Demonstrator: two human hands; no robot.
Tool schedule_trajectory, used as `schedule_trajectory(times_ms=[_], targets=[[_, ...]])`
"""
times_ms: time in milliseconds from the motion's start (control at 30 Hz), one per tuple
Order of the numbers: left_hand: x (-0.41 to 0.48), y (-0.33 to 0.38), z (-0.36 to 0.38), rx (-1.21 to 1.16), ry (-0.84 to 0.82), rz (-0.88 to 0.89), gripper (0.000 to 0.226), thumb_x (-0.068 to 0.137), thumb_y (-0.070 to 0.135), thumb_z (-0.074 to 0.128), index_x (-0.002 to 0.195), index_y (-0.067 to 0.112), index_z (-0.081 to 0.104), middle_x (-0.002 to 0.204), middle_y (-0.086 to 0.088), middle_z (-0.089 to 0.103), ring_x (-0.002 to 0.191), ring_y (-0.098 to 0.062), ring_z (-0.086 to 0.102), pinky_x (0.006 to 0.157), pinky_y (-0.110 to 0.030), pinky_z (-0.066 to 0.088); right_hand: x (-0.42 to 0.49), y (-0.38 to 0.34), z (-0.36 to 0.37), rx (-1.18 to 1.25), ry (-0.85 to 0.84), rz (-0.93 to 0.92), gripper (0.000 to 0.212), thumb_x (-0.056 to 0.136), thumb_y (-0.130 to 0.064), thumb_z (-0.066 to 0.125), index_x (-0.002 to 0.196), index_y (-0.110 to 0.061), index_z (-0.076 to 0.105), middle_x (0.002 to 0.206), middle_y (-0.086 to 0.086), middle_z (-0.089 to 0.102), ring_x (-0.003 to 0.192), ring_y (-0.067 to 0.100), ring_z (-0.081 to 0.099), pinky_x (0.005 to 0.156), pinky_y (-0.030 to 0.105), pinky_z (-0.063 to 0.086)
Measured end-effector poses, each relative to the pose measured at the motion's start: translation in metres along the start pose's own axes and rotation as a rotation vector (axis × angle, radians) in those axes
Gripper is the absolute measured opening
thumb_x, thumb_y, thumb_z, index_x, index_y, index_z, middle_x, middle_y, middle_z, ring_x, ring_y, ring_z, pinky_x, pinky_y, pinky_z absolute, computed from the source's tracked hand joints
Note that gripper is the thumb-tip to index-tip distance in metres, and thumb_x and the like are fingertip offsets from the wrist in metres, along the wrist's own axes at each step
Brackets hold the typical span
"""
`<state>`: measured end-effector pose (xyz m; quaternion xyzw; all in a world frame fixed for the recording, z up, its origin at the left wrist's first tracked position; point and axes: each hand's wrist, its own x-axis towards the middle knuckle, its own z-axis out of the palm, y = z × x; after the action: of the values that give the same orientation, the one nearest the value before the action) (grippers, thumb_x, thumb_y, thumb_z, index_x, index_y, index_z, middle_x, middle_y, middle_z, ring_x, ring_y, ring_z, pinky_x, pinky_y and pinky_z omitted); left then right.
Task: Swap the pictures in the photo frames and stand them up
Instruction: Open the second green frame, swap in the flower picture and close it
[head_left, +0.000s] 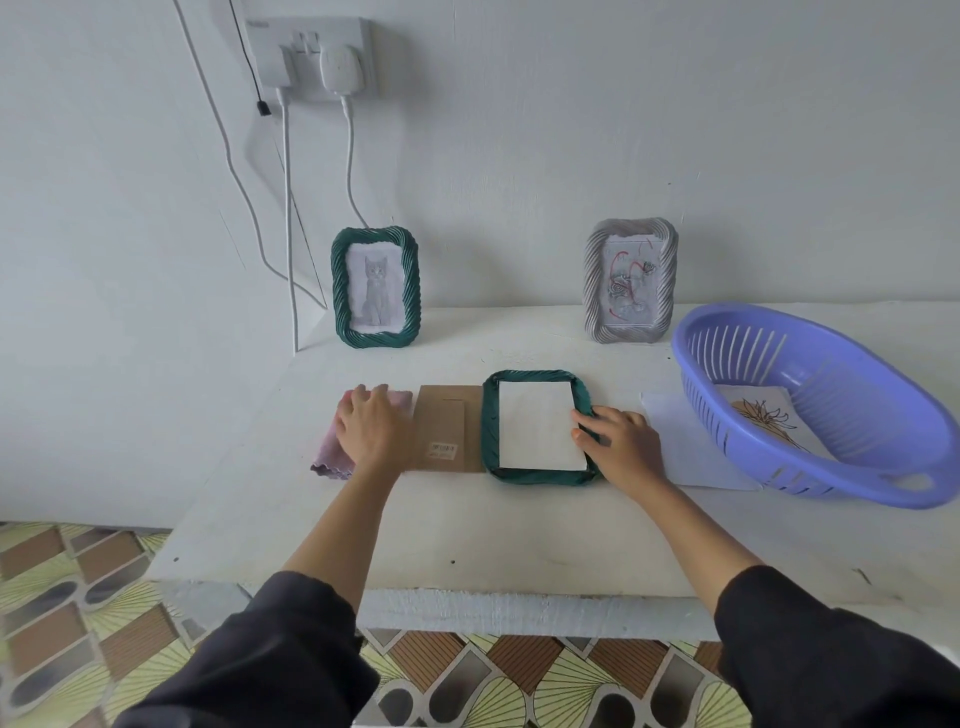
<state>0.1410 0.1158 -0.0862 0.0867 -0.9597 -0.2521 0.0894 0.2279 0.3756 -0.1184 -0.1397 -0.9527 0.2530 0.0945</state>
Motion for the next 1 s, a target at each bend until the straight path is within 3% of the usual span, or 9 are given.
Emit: schedule_trajectory(times_ms=[100,200,300,400,500,700,867,1000], targets=[[0.002,-0.017,0.007,0.107,-0.131,0.037,0.042,0.097,0.026,0.032,0.137,0.023,0.043,0.151,-0.005,0.031,0.143,-0.029,0.017,0.118,-0.045,0.013,0.0,-0.001,-0.001,-0.003,0.001,-0.002,0.034,0.091,-0.038,0.05,0.124,-0.037,0.057,0.138,-0.008,0.05,0.126,0.021,0.039,0.107,0.034,0.03],[0.001,-0.018,0.01,0.107,-0.147,0.048,0.043,0.1,0.029,0.028,0.142,0.026,0.037,0.155,-0.004,0.025,0.145,-0.029,0.012,0.119,-0.043,0.008,-0.001,-0.002,-0.001,0.002,0.002,-0.001,0.034,0.091,-0.038,0.05,0.124,-0.037,0.057,0.138,-0.008,0.05,0.127,0.021,0.039,0.107,0.034,0.029],[-0.001,-0.009,0.008,0.057,-0.115,-0.015,0.041,0.097,0.023,0.033,0.135,0.021,0.048,0.152,-0.009,0.029,0.144,-0.029,0.011,0.118,-0.044,0.006,0.0,-0.002,-0.002,-0.002,-0.007,0.003,0.034,0.091,-0.039,0.049,0.125,-0.037,0.056,0.139,-0.008,0.049,0.127,0.021,0.038,0.107,0.034,0.029],[-0.013,0.013,0.007,0.004,-0.012,-0.003,0.035,0.095,0.024,0.038,0.12,0.012,0.06,0.135,-0.016,0.043,0.133,-0.032,0.026,0.113,-0.044,0.017,-0.001,-0.003,-0.003,0.035,-0.01,0.023,0.037,0.09,-0.044,0.049,0.126,-0.038,0.055,0.139,-0.009,0.049,0.128,0.02,0.038,0.108,0.034,0.029],[-0.034,0.044,0.013,-0.004,-0.072,0.159,0.036,0.094,0.03,0.039,0.11,0.013,0.066,0.123,-0.012,0.05,0.119,-0.029,0.037,0.104,-0.039,0.028,-0.003,-0.005,-0.004,0.048,-0.005,0.023,0.045,0.086,-0.05,0.055,0.128,-0.036,0.053,0.138,-0.01,0.049,0.128,0.018,0.038,0.109,0.033,0.029],[-0.048,0.06,0.03,0.068,-0.212,0.241,0.048,0.09,0.052,0.046,0.115,0.015,0.063,0.13,-0.01,0.047,0.126,-0.031,0.034,0.107,-0.037,0.027,-0.004,-0.005,-0.005,0.022,-0.034,0.027,0.051,0.083,-0.052,0.057,0.131,-0.035,0.051,0.143,-0.007,0.044,0.131,0.019,0.034,0.109,0.033,0.026],[-0.051,0.058,0.035,0.033,-0.198,0.258,0.049,0.086,0.053,0.052,0.123,0.022,0.058,0.129,-0.006,0.046,0.124,-0.029,0.036,0.108,-0.037,0.028,-0.004,-0.005,-0.006,0.015,-0.032,0.027,0.051,0.083,-0.052,0.058,0.131,-0.035,0.051,0.143,-0.007,0.043,0.132,0.018,0.034,0.11,0.033,0.026],[-0.051,0.061,0.035,0.034,-0.231,0.264,0.039,0.086,0.047,0.056,0.117,0.023,0.063,0.128,-0.007,0.047,0.124,-0.03,0.035,0.108,-0.038,0.027,-0.004,-0.006,-0.006,0.027,-0.035,0.028,0.052,0.083,-0.052,0.058,0.131,-0.035,0.05,0.143,-0.007,0.043,0.132,0.018,0.033,0.111,0.034,0.026]])
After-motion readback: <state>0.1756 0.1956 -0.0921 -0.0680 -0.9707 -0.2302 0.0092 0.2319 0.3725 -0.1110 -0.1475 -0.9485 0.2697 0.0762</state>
